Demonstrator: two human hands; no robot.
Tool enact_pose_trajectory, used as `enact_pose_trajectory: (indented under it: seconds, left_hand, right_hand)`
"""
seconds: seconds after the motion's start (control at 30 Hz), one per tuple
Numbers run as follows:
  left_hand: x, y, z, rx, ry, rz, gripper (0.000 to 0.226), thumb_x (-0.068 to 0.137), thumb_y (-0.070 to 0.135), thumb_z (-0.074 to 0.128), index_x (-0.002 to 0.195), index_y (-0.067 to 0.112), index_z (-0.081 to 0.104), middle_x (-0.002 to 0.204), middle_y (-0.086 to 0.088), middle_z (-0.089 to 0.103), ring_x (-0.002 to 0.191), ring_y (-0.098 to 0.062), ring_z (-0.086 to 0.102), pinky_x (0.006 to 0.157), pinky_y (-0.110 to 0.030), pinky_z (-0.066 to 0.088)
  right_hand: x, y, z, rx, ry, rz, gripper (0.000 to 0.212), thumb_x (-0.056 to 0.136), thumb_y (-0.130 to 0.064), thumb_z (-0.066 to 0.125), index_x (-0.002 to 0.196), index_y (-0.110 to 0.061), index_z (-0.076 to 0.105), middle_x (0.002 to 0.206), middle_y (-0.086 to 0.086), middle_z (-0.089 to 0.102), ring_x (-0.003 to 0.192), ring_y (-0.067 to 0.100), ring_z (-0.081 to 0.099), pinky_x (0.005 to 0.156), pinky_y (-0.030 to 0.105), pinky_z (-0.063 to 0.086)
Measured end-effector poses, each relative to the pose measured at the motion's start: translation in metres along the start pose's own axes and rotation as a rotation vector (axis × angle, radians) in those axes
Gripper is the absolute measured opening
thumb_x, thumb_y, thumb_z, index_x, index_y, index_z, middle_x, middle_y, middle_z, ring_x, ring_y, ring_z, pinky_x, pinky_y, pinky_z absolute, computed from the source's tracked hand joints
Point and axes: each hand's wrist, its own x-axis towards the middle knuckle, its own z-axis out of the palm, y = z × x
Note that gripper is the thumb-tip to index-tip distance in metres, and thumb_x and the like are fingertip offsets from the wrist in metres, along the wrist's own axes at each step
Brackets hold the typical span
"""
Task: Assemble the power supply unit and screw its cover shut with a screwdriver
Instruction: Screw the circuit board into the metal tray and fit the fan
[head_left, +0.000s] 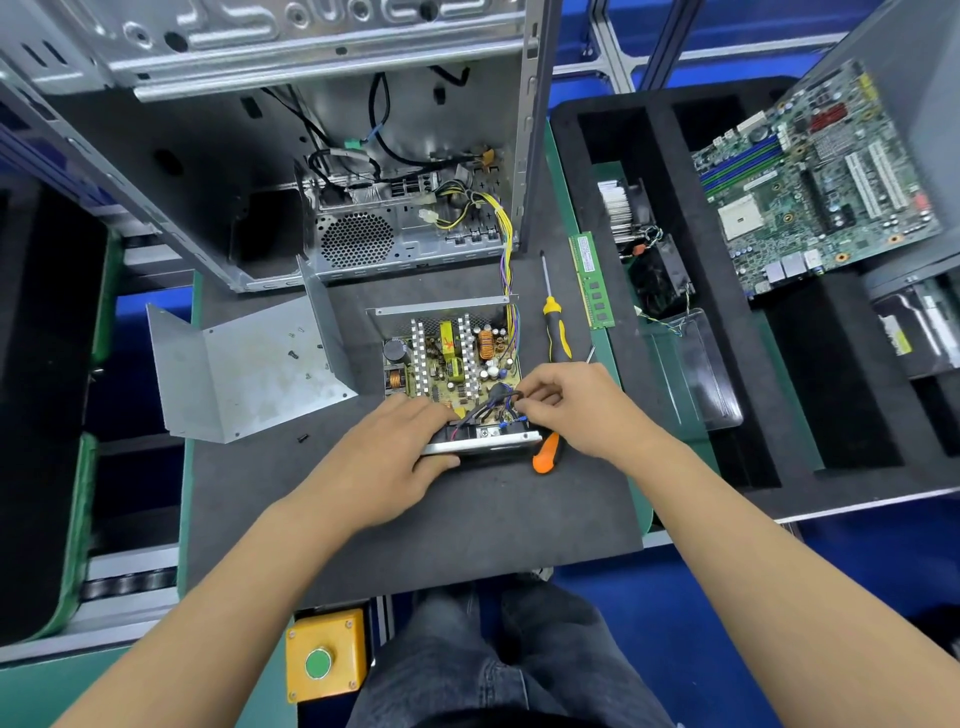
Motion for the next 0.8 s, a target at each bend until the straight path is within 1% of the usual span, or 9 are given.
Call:
enact_pose_trajectory:
  seconds: [0.07, 0.17, 0.27, 0.4, 0.47, 0.57, 0.6, 0.67, 0.8]
  left_hand:
    - [0.000, 0.000, 0.000, 0.005, 0.002, 0.001, 0.036, 0.098, 0.037, 0.060, 0.127, 0.017, 0.056, 0.114, 0.002, 0.058, 0.102, -0.019, 0.043, 0.092, -0.030, 0.037]
    - [0.000, 0.001, 0.000, 0.005, 0.003, 0.002, 0.036, 0.098, 0.037, 0.059, 0.127, 0.017, 0.056, 0.114, 0.002, 0.057, 0.102, -0.018, 0.042, 0.092, -0.030, 0.036]
    - [0.000, 0.000, 0.000, 0.006, 0.001, 0.002, 0.036, 0.098, 0.038, 0.059, 0.127, 0.018, 0.056, 0.114, 0.003, 0.057, 0.102, -0.018, 0.043, 0.092, -0.030, 0.037]
    - [-0.001, 0.000, -0.001, 0.011, -0.015, -0.001, 0.037, 0.098, 0.041, 0.058, 0.127, 0.019, 0.056, 0.114, 0.004, 0.057, 0.101, -0.017, 0.042, 0.092, -0.030, 0.037]
    - [-0.001, 0.000, -0.004, -0.051, -0.046, -0.027, 0.038, 0.097, 0.046, 0.057, 0.125, 0.021, 0.058, 0.112, 0.007, 0.058, 0.101, -0.014, 0.044, 0.091, -0.030, 0.038]
    - [0.002, -0.003, -0.011, -0.264, -0.021, -0.133, 0.027, 0.100, 0.041, 0.050, 0.101, 0.020, 0.066, 0.092, 0.008, 0.064, 0.088, -0.012, 0.052, 0.081, -0.029, 0.042]
    - [0.003, -0.003, -0.012, -0.311, 0.001, -0.172, 0.028, 0.102, 0.038, 0.048, 0.093, 0.018, 0.066, 0.084, 0.006, 0.063, 0.081, -0.012, 0.053, 0.075, -0.027, 0.042]
    - [0.005, -0.003, -0.014, -0.350, 0.048, -0.230, 0.026, 0.102, 0.029, 0.052, 0.086, 0.017, 0.069, 0.078, 0.005, 0.064, 0.077, -0.012, 0.053, 0.067, -0.015, 0.040]
    - [0.009, 0.002, -0.017, -0.261, 0.126, -0.201, 0.025, 0.101, 0.015, 0.056, 0.083, 0.006, 0.070, 0.078, -0.002, 0.066, 0.077, -0.011, 0.050, 0.072, -0.009, 0.036]
  right_hand:
    - [0.001, -0.003, -0.003, 0.017, -0.026, 0.024, 0.010, 0.088, -0.015, 0.074, 0.085, -0.024, 0.070, 0.075, -0.007, 0.068, 0.064, -0.003, 0.061, 0.066, 0.008, 0.048]
    - [-0.002, -0.007, -0.006, 0.150, -0.093, 0.087, 0.008, 0.089, -0.008, 0.072, 0.086, -0.016, 0.070, 0.072, 0.001, 0.070, 0.059, 0.007, 0.065, 0.060, 0.014, 0.052]
    - [-0.004, -0.011, -0.007, 0.203, -0.121, 0.115, 0.012, 0.089, -0.006, 0.071, 0.084, -0.017, 0.070, 0.070, 0.001, 0.069, 0.054, 0.005, 0.064, 0.056, 0.013, 0.050]
    - [-0.004, -0.012, -0.007, 0.179, -0.124, 0.126, 0.010, 0.089, -0.009, 0.072, 0.084, -0.018, 0.070, 0.074, 0.000, 0.068, 0.057, 0.008, 0.064, 0.057, 0.015, 0.050]
    - [-0.005, -0.013, -0.007, 0.189, -0.121, 0.126, 0.007, 0.089, -0.009, 0.071, 0.086, -0.015, 0.070, 0.073, 0.001, 0.068, 0.057, 0.009, 0.064, 0.057, 0.017, 0.051]
    - [-0.007, -0.016, -0.010, 0.203, -0.094, 0.089, 0.006, 0.089, -0.008, 0.071, 0.087, -0.013, 0.069, 0.073, 0.002, 0.069, 0.063, 0.009, 0.067, 0.062, 0.019, 0.054]
    - [-0.008, -0.018, -0.011, 0.196, -0.080, 0.069, 0.007, 0.089, -0.008, 0.071, 0.086, -0.014, 0.069, 0.073, 0.000, 0.069, 0.065, 0.008, 0.068, 0.063, 0.017, 0.053]
    - [-0.008, -0.023, -0.014, 0.195, -0.056, 0.043, 0.011, 0.090, -0.008, 0.071, 0.085, -0.018, 0.068, 0.073, -0.003, 0.069, 0.065, 0.006, 0.069, 0.063, 0.013, 0.051]
    - [-0.007, -0.036, -0.016, 0.186, 0.002, -0.001, 0.019, 0.089, -0.012, 0.072, 0.081, -0.027, 0.065, 0.076, -0.005, 0.069, 0.068, 0.008, 0.068, 0.064, 0.012, 0.047]
